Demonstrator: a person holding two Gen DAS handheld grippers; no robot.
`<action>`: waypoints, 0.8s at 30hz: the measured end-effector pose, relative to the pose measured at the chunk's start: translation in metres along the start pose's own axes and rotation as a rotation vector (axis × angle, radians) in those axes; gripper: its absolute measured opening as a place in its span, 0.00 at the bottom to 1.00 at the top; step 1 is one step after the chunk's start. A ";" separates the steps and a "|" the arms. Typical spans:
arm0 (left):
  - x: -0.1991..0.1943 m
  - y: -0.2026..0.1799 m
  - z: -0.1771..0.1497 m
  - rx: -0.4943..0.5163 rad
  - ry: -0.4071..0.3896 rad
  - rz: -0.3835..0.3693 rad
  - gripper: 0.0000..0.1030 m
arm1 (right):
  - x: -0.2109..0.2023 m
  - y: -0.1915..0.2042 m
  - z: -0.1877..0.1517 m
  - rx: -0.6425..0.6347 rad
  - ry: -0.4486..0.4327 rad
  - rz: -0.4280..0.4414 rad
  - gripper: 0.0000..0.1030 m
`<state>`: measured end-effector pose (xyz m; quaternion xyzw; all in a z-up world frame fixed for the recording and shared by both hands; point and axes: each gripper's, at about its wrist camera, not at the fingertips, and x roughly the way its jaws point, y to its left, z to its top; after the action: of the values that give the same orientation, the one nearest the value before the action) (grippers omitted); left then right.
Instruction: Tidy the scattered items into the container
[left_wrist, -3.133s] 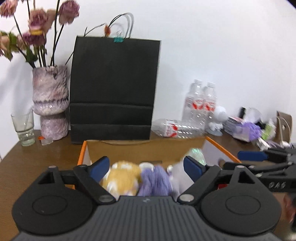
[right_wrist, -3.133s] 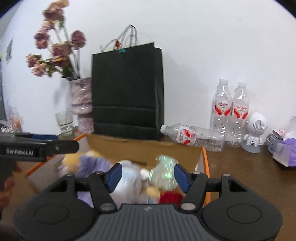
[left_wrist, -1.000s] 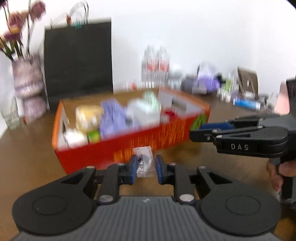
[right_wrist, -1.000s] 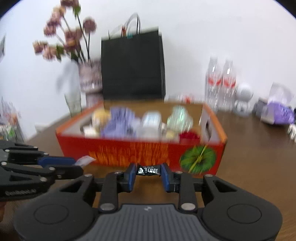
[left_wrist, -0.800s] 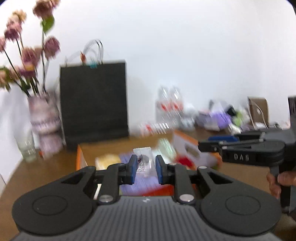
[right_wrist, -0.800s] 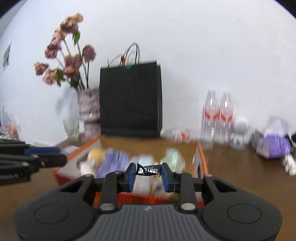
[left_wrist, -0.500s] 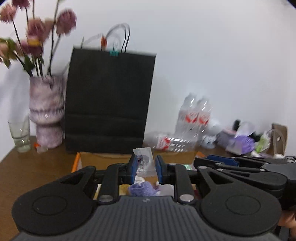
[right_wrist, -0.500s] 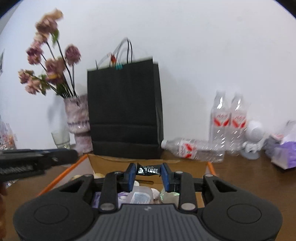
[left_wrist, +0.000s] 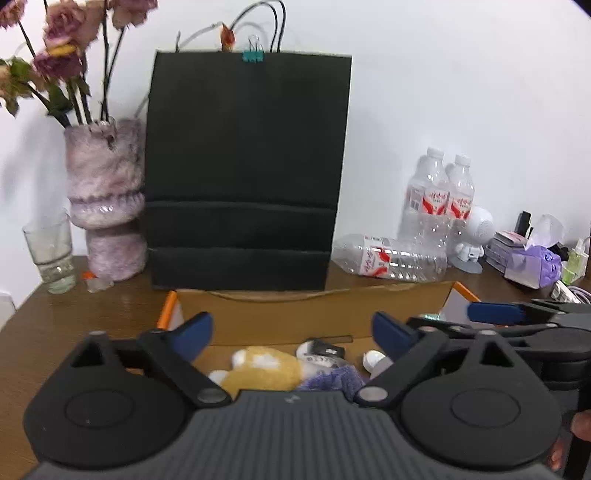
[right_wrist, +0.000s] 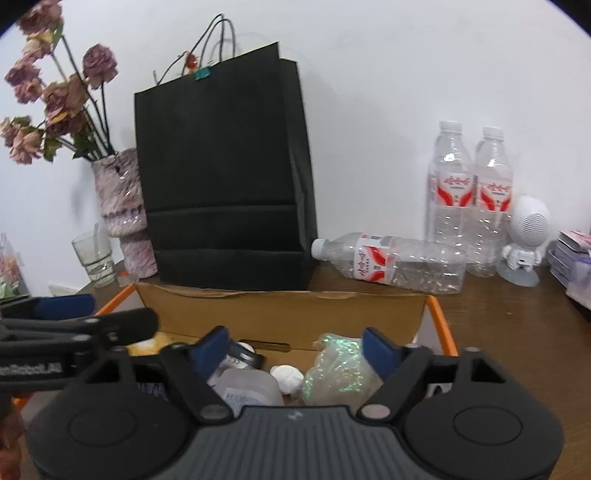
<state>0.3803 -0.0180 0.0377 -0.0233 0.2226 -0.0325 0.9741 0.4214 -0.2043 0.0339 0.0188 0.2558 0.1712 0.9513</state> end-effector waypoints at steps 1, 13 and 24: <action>-0.005 0.000 0.001 0.005 -0.009 0.004 1.00 | -0.005 0.001 0.000 0.001 0.000 0.001 0.84; -0.099 -0.008 -0.005 -0.016 -0.014 0.009 1.00 | -0.108 0.029 -0.010 0.047 0.004 -0.101 1.00; -0.177 -0.017 -0.034 -0.043 0.030 0.044 1.00 | -0.174 0.068 -0.041 0.015 0.114 -0.192 1.00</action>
<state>0.2053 -0.0227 0.0843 -0.0388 0.2382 -0.0067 0.9704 0.2390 -0.2012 0.0903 -0.0084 0.3113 0.0783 0.9471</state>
